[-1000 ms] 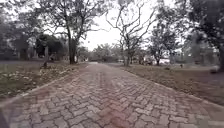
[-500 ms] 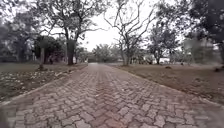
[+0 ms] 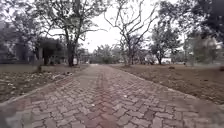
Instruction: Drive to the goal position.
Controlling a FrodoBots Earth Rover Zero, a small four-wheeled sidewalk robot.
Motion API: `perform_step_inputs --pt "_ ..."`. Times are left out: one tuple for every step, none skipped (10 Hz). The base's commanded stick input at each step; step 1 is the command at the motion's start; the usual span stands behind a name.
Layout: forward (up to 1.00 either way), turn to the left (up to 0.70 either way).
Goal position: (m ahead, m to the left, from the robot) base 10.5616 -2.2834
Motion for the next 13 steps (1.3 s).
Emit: perform_step_inputs --pt "0.70 0.02" --pt "0.70 0.00" --pt "0.70 0.00" --pt "0.70 0.02" --pt "0.70 0.02" --pt "0.70 0.00" --pt "0.70 0.00" --pt "0.70 -0.02" --pt "0.70 -0.10" --pt "0.70 -0.18" --pt "0.70 -0.26" --pt "0.70 0.00" --pt "0.70 0.00"
